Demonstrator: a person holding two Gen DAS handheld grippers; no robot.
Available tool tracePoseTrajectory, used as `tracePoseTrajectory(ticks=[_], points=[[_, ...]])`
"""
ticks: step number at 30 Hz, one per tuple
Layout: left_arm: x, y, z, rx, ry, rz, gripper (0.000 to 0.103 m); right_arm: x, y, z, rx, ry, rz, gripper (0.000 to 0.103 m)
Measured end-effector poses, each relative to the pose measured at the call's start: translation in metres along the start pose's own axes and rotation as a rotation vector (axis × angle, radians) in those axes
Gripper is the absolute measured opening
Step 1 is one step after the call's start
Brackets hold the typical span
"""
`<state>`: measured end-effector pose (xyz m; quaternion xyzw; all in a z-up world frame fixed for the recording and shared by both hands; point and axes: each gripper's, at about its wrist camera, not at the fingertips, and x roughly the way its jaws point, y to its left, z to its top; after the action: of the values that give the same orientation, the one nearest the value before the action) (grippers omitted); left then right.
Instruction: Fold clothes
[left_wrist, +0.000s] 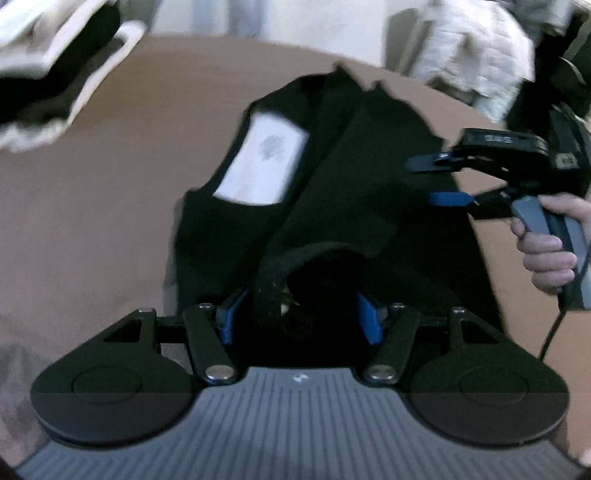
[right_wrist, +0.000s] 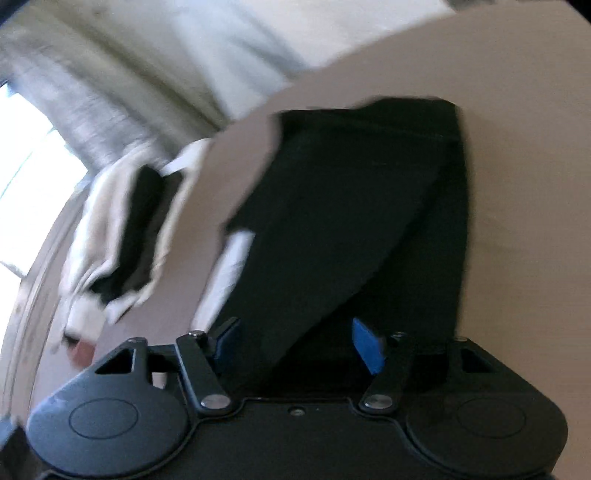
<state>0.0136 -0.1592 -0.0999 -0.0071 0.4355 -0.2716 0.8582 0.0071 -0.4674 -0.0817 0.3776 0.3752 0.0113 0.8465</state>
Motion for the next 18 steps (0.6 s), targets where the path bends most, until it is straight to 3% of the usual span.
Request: tracePoseTrajectory(ticks=[2, 5, 8, 9, 10, 12, 18], points=[[0.005, 0.009, 0.002, -0.036, -0.001, 0.006, 0.058, 0.011, -0.012, 0.002, 0.090, -0.028, 0.025, 0.073], [0.000, 0.013, 0.003, -0.022, -0.018, 0.005, 0.019, 0.016, -0.019, 0.005, 0.204, -0.159, 0.031, 0.072], [-0.014, 0.020, 0.001, -0.051, -0.069, -0.038, 0.016, 0.014, -0.008, 0.008, 0.091, -0.333, -0.088, 0.063], [-0.019, 0.020, 0.000, -0.051, -0.084, -0.051, 0.015, 0.014, -0.004, 0.010, 0.039, -0.383, -0.130, 0.039], [-0.024, 0.021, -0.001, -0.050, -0.100, -0.063, 0.015, 0.015, 0.001, 0.012, -0.011, -0.410, -0.162, 0.006], [-0.032, 0.020, -0.003, -0.043, -0.124, -0.081, 0.015, 0.018, 0.012, 0.019, -0.101, -0.376, -0.180, 0.007], [-0.038, 0.032, -0.008, -0.136, -0.104, -0.142, 0.015, 0.003, 0.086, 0.053, -0.383, -0.411, -0.166, 0.006]])
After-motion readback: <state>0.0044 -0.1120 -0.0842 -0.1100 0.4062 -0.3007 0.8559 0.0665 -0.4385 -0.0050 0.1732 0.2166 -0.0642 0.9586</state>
